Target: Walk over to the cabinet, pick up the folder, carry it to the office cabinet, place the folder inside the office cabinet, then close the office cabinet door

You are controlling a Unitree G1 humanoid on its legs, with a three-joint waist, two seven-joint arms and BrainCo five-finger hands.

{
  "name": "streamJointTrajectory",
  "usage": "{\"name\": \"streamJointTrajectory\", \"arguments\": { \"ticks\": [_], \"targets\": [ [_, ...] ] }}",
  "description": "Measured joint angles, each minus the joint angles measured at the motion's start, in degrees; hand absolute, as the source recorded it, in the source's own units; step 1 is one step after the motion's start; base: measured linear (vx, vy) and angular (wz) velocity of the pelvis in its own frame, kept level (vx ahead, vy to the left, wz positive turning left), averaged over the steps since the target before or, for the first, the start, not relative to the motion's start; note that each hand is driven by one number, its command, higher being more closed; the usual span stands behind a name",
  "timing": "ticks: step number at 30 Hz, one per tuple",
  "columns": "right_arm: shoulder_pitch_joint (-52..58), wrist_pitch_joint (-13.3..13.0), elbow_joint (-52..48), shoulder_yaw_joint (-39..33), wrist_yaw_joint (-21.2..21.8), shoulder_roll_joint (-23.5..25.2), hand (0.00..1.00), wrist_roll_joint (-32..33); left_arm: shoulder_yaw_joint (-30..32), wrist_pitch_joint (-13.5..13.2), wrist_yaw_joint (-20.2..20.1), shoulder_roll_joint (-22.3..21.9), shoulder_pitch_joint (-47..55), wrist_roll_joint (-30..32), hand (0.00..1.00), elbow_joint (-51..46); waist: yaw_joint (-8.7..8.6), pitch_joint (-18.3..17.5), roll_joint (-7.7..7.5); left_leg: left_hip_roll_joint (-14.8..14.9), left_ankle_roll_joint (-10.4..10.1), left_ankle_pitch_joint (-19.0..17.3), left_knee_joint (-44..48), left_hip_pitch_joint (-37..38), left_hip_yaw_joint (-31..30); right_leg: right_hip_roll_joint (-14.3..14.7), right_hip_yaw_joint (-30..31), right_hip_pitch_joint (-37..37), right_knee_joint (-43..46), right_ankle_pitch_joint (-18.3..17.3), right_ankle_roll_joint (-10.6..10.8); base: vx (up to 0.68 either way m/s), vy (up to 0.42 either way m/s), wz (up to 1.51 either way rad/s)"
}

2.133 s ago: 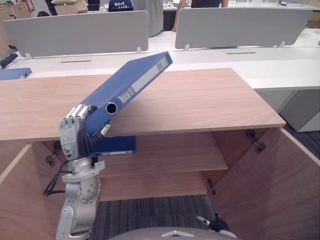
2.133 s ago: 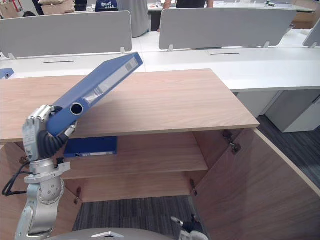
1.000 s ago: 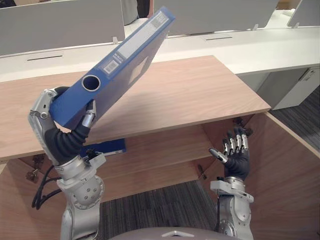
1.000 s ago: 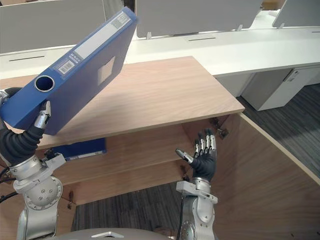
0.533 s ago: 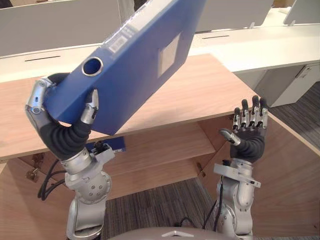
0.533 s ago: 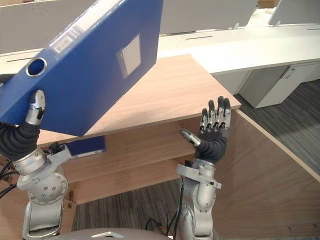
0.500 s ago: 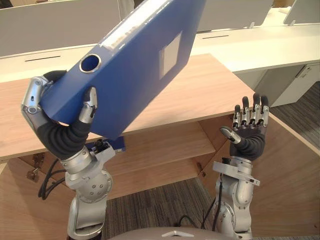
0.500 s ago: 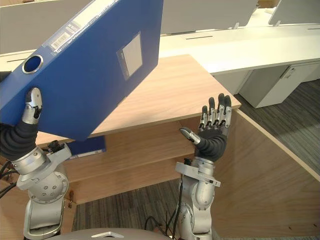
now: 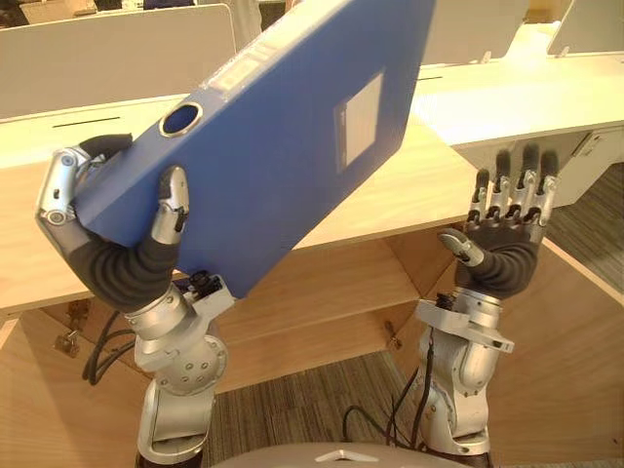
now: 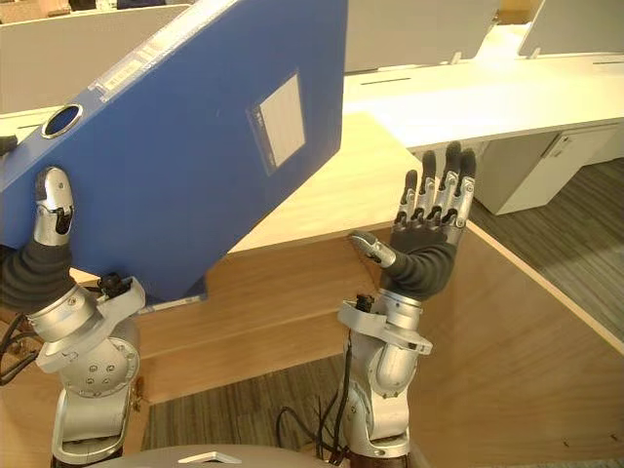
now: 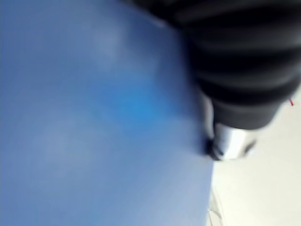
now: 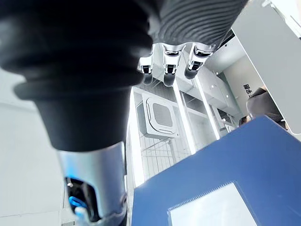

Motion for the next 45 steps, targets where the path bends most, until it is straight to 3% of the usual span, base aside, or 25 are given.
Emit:
{"name": "streamJointTrajectory", "arguments": {
  "ticks": [8, 19, 38, 45],
  "targets": [
    [-2.82, -0.88, 0.6, 2.38, 2.52, -0.06, 0.0, 5.78, -1.12, -1.16, -0.52, -0.04, -0.41, -3.11, 1.0, 0.58, 0.03, -0.51, -0.36, -0.56, 0.67, 0.49, -0.19, -0.68, -1.1, -0.55, -0.98, 0.02, -0.98, 0.59, 0.36, -0.03, -0.018, 0.06],
    [-4.45, -0.86, 9.13, 3.67, 6.68, -0.03, 0.0, 15.38, -1.18, -2.95, -0.78, -0.03, -0.42, -6.1, 1.0, 0.83, 0.53, -1.33, -1.27, -1.4, 0.97, 2.14, -2.44, -0.66, -3.06, -1.26, -2.57, 0.87, -2.01, 0.92, 0.26, -0.03, -0.021, 0.1],
    [-4.45, -0.36, 19.89, 1.18, 6.68, 0.62, 0.0, 18.74, -1.36, -3.47, -0.85, 0.03, -1.0, -5.97, 1.0, 0.7, 0.98, -1.89, -1.95, -1.5, 0.81, 2.79, -3.23, -1.01, -4.46, -1.38, -3.7, 1.02, -2.37, 0.93, 0.25, -0.02, -0.022, 0.04],
    [-4.58, 0.55, 20.51, 3.39, 7.54, 0.48, 0.0, 19.81, -3.53, -4.0, -3.2, 0.09, -1.0, -5.99, 1.0, 0.7, 1.12, -1.92, -1.99, -1.49, 0.7, 3.08, -3.29, -1.0, -5.05, -1.4, -4.36, 0.99, -2.48, 0.93, 0.25, -0.01, -0.025, 0.04]
  ]
}}
